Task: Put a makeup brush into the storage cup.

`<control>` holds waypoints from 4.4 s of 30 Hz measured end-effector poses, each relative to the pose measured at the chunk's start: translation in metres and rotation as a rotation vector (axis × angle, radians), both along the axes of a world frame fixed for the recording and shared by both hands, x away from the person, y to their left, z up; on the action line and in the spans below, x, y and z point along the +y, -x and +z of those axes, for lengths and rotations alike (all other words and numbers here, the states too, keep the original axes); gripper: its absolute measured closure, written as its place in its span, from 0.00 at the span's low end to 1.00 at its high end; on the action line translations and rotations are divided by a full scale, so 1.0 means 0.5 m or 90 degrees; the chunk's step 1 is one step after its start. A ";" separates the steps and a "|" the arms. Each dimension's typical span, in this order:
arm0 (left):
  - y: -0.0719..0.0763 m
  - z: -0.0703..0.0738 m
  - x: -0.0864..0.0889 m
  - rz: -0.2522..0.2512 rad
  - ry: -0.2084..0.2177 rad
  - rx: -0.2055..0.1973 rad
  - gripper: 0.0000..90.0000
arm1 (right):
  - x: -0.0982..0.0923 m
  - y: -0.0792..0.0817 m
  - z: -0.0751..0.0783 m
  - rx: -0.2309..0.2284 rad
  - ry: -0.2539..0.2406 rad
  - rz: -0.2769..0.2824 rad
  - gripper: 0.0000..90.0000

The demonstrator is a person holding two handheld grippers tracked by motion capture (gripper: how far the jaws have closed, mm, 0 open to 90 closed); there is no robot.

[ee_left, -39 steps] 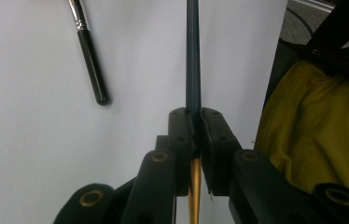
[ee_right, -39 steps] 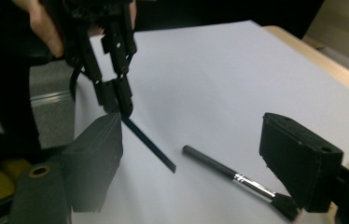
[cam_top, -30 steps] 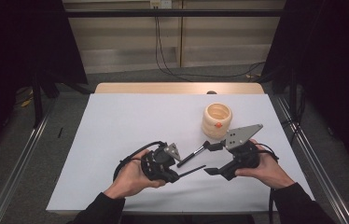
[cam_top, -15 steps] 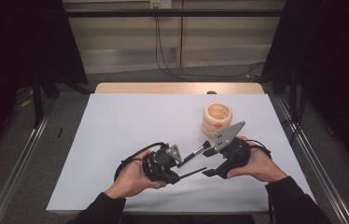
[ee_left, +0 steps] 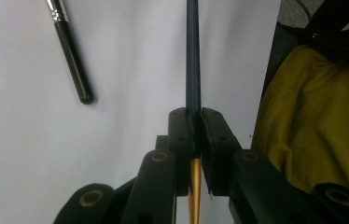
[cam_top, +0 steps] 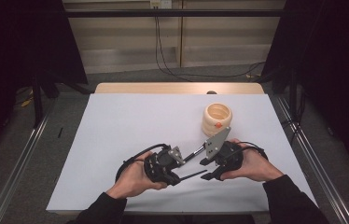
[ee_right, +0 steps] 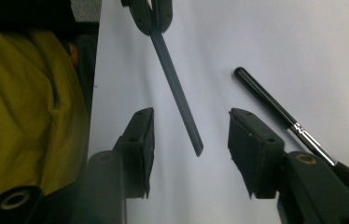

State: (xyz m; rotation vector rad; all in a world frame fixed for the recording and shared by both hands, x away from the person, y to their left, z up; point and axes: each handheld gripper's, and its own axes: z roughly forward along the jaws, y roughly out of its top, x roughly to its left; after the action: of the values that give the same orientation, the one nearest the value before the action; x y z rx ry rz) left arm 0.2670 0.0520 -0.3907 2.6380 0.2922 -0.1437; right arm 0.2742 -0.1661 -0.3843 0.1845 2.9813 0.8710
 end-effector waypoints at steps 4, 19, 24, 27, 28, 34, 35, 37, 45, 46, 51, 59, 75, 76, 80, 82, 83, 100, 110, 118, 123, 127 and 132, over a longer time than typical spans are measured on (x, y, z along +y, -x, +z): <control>-0.001 0.000 -0.001 -0.009 -0.005 -0.002 0.93 | 0.000 0.003 -0.003 -0.003 0.021 -0.001 0.60; 0.010 0.003 -0.012 -0.030 0.002 -0.003 0.93 | 0.029 0.008 -0.027 0.024 0.029 0.055 0.75; 0.011 0.004 -0.012 -0.027 0.008 0.007 0.93 | 0.031 0.006 -0.038 0.036 0.022 0.066 0.84; 0.011 0.003 -0.012 -0.037 0.004 0.002 0.93 | 0.033 0.007 -0.040 0.042 0.020 0.075 0.90; 0.011 0.002 -0.012 -0.038 0.008 0.005 0.93 | 0.033 0.007 -0.041 0.042 0.021 0.079 0.91; 0.011 0.002 -0.012 -0.048 0.010 0.008 0.92 | 0.033 0.009 -0.045 0.052 0.022 0.096 0.94; 0.012 0.002 -0.011 -0.047 0.013 0.006 0.92 | 0.033 0.010 -0.045 0.059 0.020 0.101 0.94; 0.011 0.003 -0.010 -0.046 0.012 0.005 0.92 | 0.033 0.010 -0.045 0.059 0.017 0.107 0.95; 0.006 0.002 -0.005 -0.032 0.027 0.010 0.90 | 0.030 0.011 -0.043 0.057 0.012 0.102 0.95; 0.005 0.003 -0.004 -0.029 0.027 0.013 0.90 | 0.030 0.010 -0.042 0.056 0.012 0.098 0.95; 0.001 0.005 -0.002 -0.023 0.043 0.001 0.82 | 0.027 0.010 -0.041 0.057 0.013 0.092 0.95; -0.005 0.005 0.001 0.009 0.063 -0.007 0.60 | 0.021 0.003 -0.041 0.054 -0.003 0.084 0.95; -0.014 0.006 0.016 0.081 0.124 -0.030 0.06 | 0.013 0.002 -0.034 0.032 -0.016 0.047 0.95; -0.015 0.008 0.019 0.076 0.121 -0.036 0.06 | 0.012 0.002 -0.033 0.031 -0.018 0.043 0.95; -0.013 0.013 0.030 0.082 0.149 -0.043 0.05 | 0.007 0.002 -0.032 0.032 -0.025 0.030 0.95; -0.014 0.015 0.039 0.085 0.163 -0.050 0.05 | 0.005 0.001 -0.031 0.033 -0.027 0.025 0.95; -0.016 0.017 0.042 0.079 0.164 -0.052 0.05 | 0.003 0.001 -0.030 0.031 -0.027 0.021 0.95; -0.013 0.024 0.108 0.186 0.296 -0.078 0.03 | -0.031 0.002 -0.035 0.028 -0.087 -0.047 0.95; -0.007 0.027 0.122 0.198 0.346 -0.105 0.03 | -0.051 0.004 -0.036 0.034 -0.129 -0.085 0.95; -0.007 0.028 0.128 0.204 0.365 -0.113 0.03 | -0.063 0.003 -0.028 0.016 -0.208 -0.123 0.95; -0.005 0.030 0.129 0.205 0.374 -0.118 0.03 | -0.067 0.003 -0.026 0.022 -0.244 -0.129 0.95; -0.004 0.030 0.127 0.207 0.375 -0.120 0.03 | -0.065 0.005 -0.027 0.019 -0.267 -0.133 0.95; -0.003 0.031 0.128 0.206 0.385 -0.125 0.02 | -0.065 0.007 -0.022 0.006 -0.295 -0.140 0.95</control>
State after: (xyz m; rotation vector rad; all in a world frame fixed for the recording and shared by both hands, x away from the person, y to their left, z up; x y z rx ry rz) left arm 0.2686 0.1162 -0.3750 1.9593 0.5119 0.1190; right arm 0.2706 -0.1988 -0.3956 0.5145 2.6444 1.5089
